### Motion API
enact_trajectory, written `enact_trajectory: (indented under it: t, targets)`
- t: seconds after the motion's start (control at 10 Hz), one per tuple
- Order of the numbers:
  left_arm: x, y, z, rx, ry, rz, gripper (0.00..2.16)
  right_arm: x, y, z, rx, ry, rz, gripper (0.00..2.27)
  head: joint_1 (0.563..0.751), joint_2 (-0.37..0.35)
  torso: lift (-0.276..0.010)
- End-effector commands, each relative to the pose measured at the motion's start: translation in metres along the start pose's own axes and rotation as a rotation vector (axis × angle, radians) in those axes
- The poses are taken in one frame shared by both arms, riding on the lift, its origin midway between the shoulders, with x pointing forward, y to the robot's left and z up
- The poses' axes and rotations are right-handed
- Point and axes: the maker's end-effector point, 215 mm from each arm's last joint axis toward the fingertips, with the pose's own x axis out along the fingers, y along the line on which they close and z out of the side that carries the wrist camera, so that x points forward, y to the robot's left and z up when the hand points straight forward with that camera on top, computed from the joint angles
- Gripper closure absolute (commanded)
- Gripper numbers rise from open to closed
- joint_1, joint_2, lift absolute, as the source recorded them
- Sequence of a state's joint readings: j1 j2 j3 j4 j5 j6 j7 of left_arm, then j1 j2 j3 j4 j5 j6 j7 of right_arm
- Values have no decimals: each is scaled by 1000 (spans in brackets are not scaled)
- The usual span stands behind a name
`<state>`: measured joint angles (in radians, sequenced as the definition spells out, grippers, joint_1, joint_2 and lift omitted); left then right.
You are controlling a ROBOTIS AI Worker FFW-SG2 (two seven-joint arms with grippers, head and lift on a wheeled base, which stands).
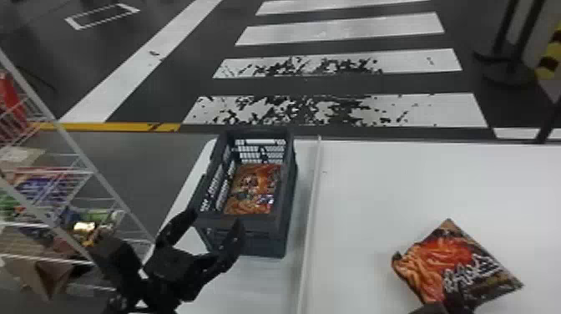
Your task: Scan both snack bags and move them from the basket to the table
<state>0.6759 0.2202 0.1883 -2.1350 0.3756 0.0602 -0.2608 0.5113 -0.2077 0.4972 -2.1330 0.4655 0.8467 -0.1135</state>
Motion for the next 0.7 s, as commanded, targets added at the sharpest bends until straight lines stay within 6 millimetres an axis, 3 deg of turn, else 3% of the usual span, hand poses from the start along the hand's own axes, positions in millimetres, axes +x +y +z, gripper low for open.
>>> enact_trajectory:
  t: [0.0, 0.2, 0.4, 0.6]
  targets:
    - [3, -1, -3, -2, 6, -6, 12, -5, -9, 20, 13, -73, -46, 2246, 695, 230, -98]
    - [12, -5, -7, -7, 15, -19, 12, -22, -26, 46, 122, -141, -44, 2246, 695, 225, -98]
    - [20, -11, -14, -21, 34, -32, 12, -35, -54, 63, 419, -141, 25, 2246, 695, 213, -98]
    - [23, -15, -16, -19, 36, -40, 12, -40, -68, 77, 711, -156, 139, 2246, 695, 183, -98]
